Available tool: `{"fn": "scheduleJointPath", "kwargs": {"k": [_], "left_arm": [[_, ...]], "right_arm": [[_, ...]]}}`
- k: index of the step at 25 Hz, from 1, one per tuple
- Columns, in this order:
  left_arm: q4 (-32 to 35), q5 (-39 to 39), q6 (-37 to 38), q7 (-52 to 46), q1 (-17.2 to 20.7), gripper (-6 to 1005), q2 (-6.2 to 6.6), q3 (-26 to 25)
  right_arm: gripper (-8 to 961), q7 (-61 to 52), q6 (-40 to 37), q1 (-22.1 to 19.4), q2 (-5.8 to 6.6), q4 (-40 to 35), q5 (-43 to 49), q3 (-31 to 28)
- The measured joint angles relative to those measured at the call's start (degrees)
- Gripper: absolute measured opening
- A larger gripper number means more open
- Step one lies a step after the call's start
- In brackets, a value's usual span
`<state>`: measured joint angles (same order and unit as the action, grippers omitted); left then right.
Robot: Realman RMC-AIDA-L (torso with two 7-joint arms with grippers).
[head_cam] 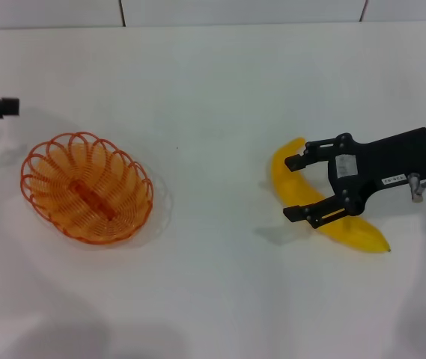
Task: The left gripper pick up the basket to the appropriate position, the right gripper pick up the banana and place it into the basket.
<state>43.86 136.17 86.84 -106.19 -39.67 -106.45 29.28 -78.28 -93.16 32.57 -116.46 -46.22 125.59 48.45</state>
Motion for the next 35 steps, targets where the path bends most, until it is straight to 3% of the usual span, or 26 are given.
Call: {"fn": "scheduleJointPath", "kwargs": {"k": [11,23,35], "left_arm": [[-0.3,14.5,-5.8,-1.2,-5.1,756,-5.11,0.0],[-6.0,16.4,-13.9,-1.8,-6.7,755,-6.59,6.6],[-6.8,17.2,-15.9,-1.9,-6.9,691,-7.20,6.8]], "right_arm": [[891,-0.7,0.0,0.8,-0.09,0.0,0.0,0.8],[890,-0.8,0.0,0.9,-0.08,0.0,0.0,0.9],[890,-1.4,0.0,1.2,-0.08,0.1,0.0,0.9]]}}
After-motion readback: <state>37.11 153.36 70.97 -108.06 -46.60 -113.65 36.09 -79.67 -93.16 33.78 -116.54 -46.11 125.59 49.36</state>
